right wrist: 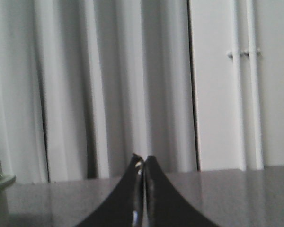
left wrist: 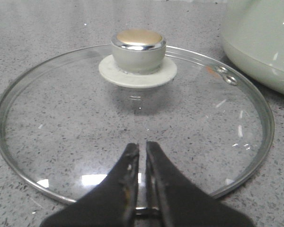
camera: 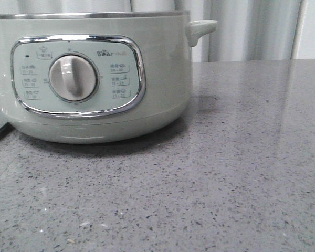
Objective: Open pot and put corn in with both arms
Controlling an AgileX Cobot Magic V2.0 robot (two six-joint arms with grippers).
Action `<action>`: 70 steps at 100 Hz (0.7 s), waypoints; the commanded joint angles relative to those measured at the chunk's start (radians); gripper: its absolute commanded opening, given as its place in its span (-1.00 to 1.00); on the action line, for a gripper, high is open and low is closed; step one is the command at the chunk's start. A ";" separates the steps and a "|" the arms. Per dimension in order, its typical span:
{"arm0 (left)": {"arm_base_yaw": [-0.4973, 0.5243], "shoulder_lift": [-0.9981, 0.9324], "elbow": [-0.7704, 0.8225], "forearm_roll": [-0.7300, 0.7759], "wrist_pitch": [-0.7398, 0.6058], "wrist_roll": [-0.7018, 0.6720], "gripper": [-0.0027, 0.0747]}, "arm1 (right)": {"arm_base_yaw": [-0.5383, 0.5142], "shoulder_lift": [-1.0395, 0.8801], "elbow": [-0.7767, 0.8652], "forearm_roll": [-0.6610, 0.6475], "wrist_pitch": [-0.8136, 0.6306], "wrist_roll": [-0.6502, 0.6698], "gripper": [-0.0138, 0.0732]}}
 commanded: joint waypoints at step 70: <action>-0.001 -0.033 0.004 -0.010 -0.019 0.002 -0.98 | -0.010 -0.020 0.020 -0.007 0.590 0.005 -0.85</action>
